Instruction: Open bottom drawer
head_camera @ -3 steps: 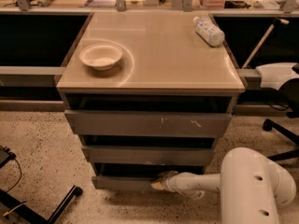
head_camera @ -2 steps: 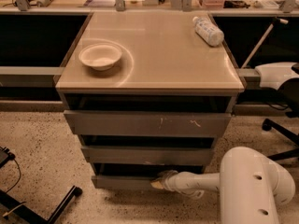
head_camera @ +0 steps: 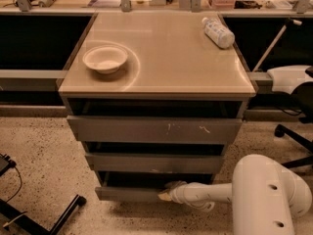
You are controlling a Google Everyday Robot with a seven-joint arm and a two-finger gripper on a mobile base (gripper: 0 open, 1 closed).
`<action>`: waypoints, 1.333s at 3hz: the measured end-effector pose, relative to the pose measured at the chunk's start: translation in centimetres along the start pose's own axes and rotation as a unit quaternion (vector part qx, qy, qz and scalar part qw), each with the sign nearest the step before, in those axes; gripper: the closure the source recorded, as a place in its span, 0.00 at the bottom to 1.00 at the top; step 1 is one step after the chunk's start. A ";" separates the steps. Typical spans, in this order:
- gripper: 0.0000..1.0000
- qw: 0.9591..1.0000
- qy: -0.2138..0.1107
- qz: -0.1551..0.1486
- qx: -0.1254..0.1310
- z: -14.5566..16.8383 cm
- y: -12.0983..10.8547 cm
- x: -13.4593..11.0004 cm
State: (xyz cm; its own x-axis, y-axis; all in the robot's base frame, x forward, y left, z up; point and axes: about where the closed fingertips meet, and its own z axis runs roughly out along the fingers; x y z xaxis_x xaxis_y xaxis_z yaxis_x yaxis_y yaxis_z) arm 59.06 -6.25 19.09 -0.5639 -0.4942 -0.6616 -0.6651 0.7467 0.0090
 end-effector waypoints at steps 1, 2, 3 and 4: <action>1.00 1.000 0.001 0.004 -0.002 -0.5 0.8 0.7; 1.00 1.000 0.001 0.004 -0.002 -0.6 0.9 0.7; 1.00 1.000 0.001 0.007 -0.004 -1.0 1.6 1.3; 1.00 1.000 0.001 0.007 -0.004 -1.2 1.8 1.3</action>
Offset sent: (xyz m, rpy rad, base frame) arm -0.4012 -0.0538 -0.0259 0.1547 0.1789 -0.1107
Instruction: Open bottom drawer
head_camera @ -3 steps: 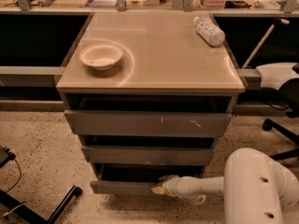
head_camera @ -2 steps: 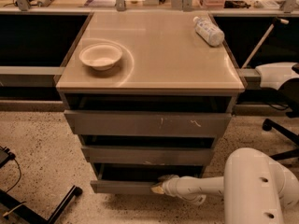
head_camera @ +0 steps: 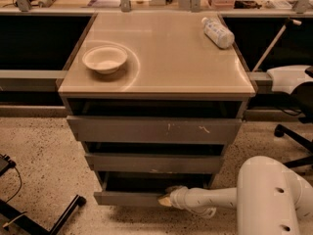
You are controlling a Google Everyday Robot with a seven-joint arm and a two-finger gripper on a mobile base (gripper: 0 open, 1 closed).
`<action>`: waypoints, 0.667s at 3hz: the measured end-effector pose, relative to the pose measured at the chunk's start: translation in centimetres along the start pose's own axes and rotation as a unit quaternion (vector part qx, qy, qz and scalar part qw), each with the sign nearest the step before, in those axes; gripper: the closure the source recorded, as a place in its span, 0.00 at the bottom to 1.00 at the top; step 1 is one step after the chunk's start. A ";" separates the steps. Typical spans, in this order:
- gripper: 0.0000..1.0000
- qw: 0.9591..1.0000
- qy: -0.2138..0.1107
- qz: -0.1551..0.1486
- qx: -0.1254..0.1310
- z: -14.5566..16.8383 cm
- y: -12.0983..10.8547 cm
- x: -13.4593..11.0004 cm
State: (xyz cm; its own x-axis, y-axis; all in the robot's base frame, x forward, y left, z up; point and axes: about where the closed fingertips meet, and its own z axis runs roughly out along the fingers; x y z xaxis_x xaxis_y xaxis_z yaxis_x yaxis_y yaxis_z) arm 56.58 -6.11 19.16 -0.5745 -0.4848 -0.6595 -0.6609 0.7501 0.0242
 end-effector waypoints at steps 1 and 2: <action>1.00 1.000 0.000 0.003 -0.002 -0.4 0.7 0.7; 1.00 1.000 0.000 0.003 -0.002 -0.6 0.8 0.6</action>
Offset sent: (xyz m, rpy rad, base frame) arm -0.3747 -0.0485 -0.0298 0.1807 0.1609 -0.0872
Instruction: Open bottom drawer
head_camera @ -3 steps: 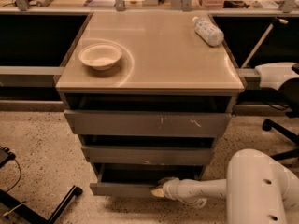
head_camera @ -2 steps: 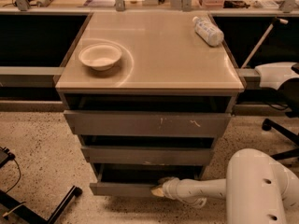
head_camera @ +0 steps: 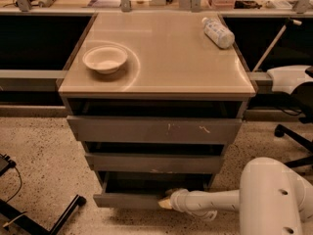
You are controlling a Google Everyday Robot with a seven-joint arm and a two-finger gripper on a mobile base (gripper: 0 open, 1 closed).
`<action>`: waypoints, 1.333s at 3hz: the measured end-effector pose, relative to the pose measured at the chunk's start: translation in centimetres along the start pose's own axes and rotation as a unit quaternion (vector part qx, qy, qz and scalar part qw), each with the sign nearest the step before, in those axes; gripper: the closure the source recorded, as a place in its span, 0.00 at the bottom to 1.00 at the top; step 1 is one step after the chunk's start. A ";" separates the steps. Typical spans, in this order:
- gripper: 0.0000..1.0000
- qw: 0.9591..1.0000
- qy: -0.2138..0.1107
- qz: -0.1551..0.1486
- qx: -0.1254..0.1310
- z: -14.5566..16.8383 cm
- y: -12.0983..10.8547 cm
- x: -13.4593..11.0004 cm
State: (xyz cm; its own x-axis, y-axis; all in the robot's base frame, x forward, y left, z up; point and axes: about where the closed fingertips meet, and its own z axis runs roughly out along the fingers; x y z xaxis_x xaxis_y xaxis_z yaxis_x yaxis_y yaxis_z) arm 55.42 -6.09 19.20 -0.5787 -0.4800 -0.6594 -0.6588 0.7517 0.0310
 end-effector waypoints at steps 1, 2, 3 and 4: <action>1.00 1.000 0.000 0.004 -0.002 -0.5 0.8 0.8; 1.00 1.000 0.000 0.004 -0.002 -0.6 0.9 0.8; 1.00 1.000 0.000 0.008 -0.006 -1.1 1.8 1.7; 1.00 1.000 0.000 0.008 -0.006 -1.4 1.9 1.6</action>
Offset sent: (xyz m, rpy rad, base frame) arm -0.3626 -0.0474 -0.0349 0.1916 0.1735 -0.0751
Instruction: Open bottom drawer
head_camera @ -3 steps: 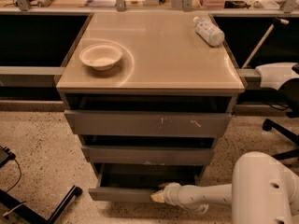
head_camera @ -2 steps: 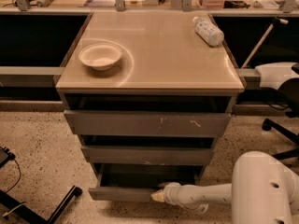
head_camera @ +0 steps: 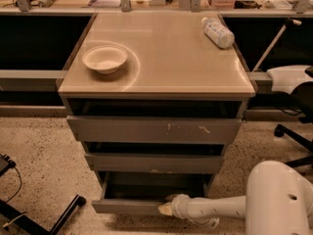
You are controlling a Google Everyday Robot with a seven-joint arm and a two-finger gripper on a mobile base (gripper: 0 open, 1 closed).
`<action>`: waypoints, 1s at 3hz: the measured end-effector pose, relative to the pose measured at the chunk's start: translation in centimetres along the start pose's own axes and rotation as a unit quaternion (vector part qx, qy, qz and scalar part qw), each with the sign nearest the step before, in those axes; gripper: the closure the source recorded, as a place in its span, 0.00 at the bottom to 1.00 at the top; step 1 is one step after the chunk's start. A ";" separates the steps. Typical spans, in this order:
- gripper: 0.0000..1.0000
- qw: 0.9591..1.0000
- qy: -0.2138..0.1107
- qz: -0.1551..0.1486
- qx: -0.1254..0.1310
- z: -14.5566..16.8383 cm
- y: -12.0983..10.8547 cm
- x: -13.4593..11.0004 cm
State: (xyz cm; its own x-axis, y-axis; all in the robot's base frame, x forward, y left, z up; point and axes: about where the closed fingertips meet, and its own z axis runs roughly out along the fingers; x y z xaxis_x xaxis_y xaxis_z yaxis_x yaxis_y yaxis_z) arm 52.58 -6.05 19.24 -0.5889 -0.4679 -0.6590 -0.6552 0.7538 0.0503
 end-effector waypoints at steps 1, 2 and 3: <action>1.00 1.000 0.000 0.004 -0.004 -0.5 0.9 1.0; 1.00 1.000 0.000 0.004 -0.004 -0.8 1.0 0.9; 1.00 1.000 0.000 0.008 -0.007 -1.3 1.7 1.8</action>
Offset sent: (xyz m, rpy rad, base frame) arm -0.3396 -0.0448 -0.0370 0.1923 0.1701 -0.0355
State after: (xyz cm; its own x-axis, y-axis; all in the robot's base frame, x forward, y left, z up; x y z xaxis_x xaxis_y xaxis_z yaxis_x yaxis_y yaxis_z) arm 49.81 -6.23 19.13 -0.5992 -0.4559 -0.6582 -0.6523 0.7546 0.0712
